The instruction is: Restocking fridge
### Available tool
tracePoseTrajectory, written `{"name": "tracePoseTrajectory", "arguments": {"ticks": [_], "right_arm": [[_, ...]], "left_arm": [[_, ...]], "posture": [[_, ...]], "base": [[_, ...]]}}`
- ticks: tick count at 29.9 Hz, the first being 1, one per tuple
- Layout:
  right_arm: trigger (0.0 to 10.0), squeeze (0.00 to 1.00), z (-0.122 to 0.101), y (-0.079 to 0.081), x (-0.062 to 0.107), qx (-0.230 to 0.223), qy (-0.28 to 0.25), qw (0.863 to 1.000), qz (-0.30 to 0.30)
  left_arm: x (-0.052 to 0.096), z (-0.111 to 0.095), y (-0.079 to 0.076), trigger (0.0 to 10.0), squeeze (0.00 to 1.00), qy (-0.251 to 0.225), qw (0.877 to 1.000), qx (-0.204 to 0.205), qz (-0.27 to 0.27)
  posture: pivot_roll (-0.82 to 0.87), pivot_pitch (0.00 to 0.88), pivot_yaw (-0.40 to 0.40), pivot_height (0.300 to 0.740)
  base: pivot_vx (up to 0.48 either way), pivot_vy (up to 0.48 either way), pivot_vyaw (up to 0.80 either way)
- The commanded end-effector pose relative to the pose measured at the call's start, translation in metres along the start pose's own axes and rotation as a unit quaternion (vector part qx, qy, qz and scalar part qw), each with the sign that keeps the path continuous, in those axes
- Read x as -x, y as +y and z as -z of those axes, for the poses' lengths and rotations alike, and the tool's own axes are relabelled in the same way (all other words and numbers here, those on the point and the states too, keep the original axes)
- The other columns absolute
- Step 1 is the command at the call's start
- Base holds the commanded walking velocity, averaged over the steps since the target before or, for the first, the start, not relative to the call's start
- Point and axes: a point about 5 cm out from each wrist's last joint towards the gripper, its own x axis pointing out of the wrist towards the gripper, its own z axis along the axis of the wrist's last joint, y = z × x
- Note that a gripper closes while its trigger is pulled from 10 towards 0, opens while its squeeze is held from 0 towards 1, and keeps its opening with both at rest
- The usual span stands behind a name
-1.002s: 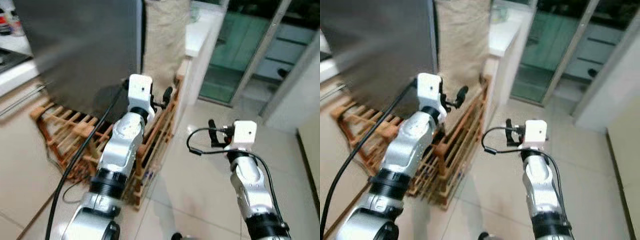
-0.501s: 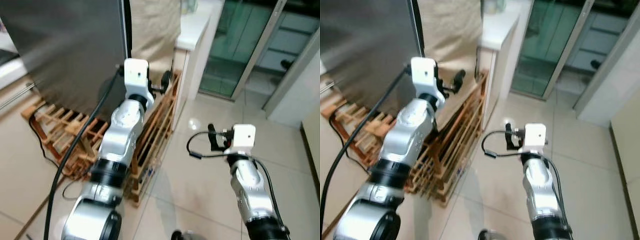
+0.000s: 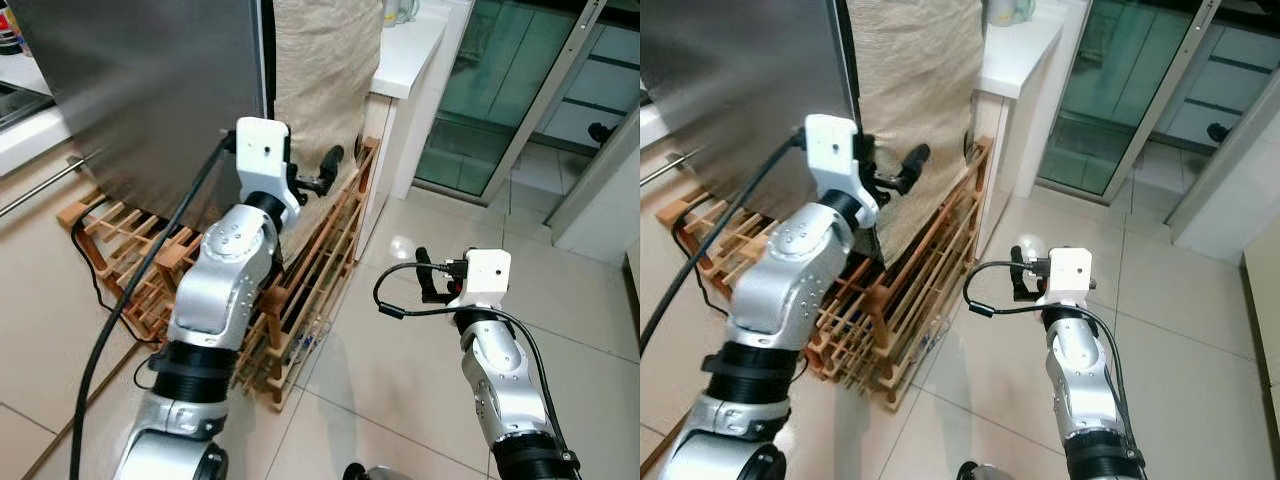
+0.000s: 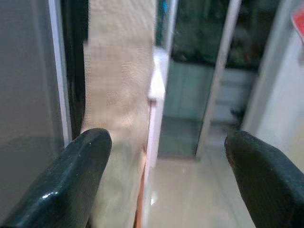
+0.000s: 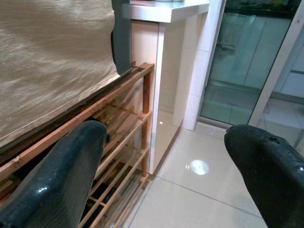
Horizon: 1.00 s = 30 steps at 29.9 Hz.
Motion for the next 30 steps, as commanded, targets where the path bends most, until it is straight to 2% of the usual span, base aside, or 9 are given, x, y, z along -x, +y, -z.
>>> {"name": "tracePoseTrajectory", "arguments": {"ticks": [1,5,8,10,12,14,23,26,30], "right_arm": [[10.0,0.01,0.005,-0.003,0.002,-0.006,0.011,1.000,0.005],[10.0,0.01,0.006,-0.002,0.002,-0.007,0.015,1.000,0.002],[10.0,0.02,0.007,-0.001,0.002,-0.008,0.017,1.000,0.000],[10.0,0.01,0.006,0.001,-0.003,-0.008,0.016,1.000,-0.005],[10.0,0.01,0.006,0.001,-0.003,-0.008,0.016,1.000,-0.005],[10.0,0.01,0.004,0.002,-0.005,-0.008,0.013,1.000,-0.006],[10.0,0.01,0.005,0.000,-0.004,-0.007,0.013,1.000,-0.004],[10.0,0.01,0.006,0.002,-0.003,-0.008,0.015,1.000,-0.005],[10.0,0.01,0.007,0.003,-0.003,-0.009,0.015,1.000,-0.007]], "left_arm": [[0.005,0.006,-0.007,10.0,0.00,0.026,0.999,0.002,0.024],[0.008,0.010,-0.009,10.0,0.00,0.029,0.999,0.006,0.017],[0.004,0.010,-0.008,10.0,0.00,0.014,1.000,0.013,-0.010],[-0.005,0.010,0.002,10.0,0.00,-0.006,0.997,-0.001,-0.078],[-0.005,0.010,0.002,10.0,0.00,-0.006,0.997,-0.001,-0.078],[-0.009,0.008,0.011,10.0,0.00,-0.013,0.993,-0.015,-0.112],[-0.021,0.003,0.001,10.0,0.00,-0.037,0.994,-0.004,-0.098],[-0.034,0.008,-0.011,10.0,0.00,-0.038,0.996,0.014,-0.080],[-0.041,0.001,-0.019,10.0,0.00,-0.051,0.996,0.021,-0.065]], "posture": [[-0.04,0.000,-0.040,0.740],[-0.03,0.000,-0.045,0.740],[-0.03,0.000,-0.048,0.740],[-0.03,0.000,-0.050,0.740],[-0.03,0.000,-0.050,0.740],[-0.03,0.000,-0.051,0.740],[-0.04,0.000,-0.049,0.740],[-0.04,0.000,-0.050,0.740],[-0.05,0.000,-0.047,0.740]], "base": [[0.000,0.000,0.00],[0.000,0.000,0.00],[0.000,0.000,0.00],[0.000,0.000,0.00],[0.000,0.000,0.00],[0.000,0.000,0.00],[0.000,0.000,0.00],[0.000,0.000,0.00],[0.000,0.000,0.00]]}}
